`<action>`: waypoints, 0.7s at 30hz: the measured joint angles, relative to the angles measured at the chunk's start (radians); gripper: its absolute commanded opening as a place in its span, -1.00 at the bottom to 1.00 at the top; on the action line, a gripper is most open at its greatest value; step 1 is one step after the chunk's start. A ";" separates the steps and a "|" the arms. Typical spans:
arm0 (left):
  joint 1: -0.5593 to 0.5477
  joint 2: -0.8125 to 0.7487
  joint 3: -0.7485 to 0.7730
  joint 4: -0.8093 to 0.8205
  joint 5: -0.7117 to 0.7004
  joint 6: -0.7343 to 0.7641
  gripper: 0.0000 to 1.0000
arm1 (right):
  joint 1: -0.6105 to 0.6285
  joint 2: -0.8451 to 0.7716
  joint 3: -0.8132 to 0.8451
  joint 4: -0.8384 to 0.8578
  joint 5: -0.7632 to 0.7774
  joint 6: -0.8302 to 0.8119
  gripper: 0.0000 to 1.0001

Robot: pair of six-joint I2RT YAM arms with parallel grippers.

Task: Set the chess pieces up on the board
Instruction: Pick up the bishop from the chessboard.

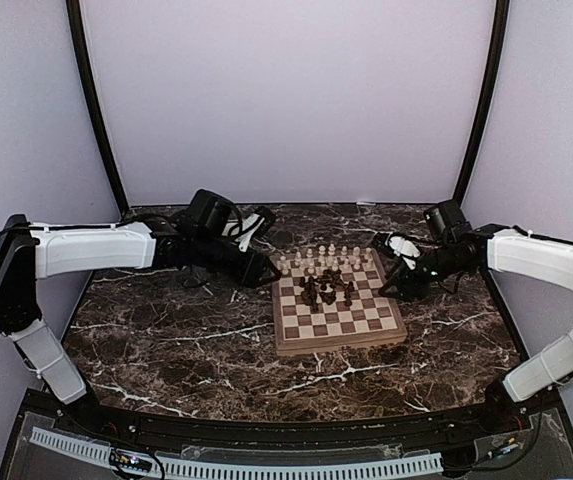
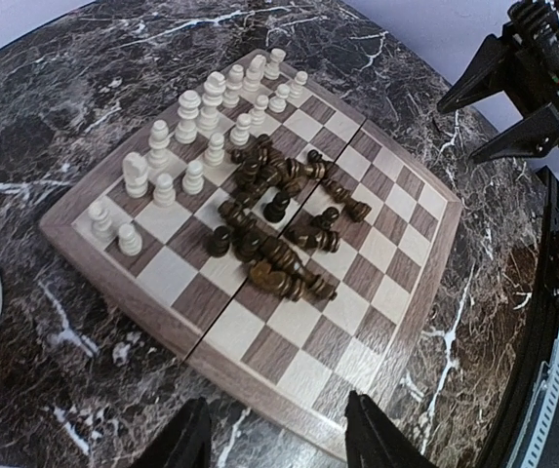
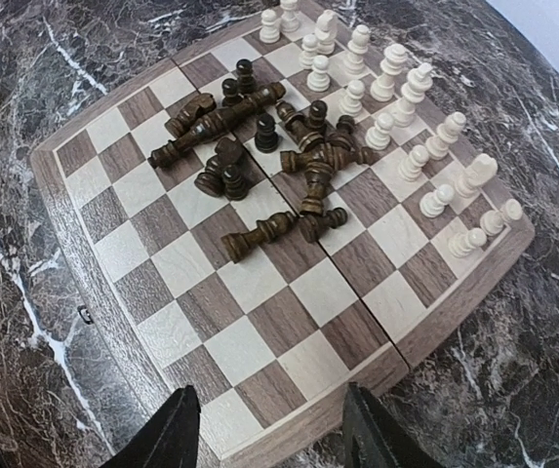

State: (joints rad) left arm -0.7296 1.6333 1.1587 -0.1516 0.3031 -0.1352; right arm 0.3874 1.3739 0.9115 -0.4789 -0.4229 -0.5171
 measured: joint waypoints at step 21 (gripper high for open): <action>-0.091 0.128 0.027 0.023 -0.111 -0.123 0.17 | 0.272 0.353 0.206 0.085 0.355 0.349 0.13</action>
State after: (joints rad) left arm -0.8204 1.7611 1.1858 -0.1287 0.1925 -0.2581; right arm 0.6598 1.7271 1.1172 -0.3939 -0.0681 -0.1680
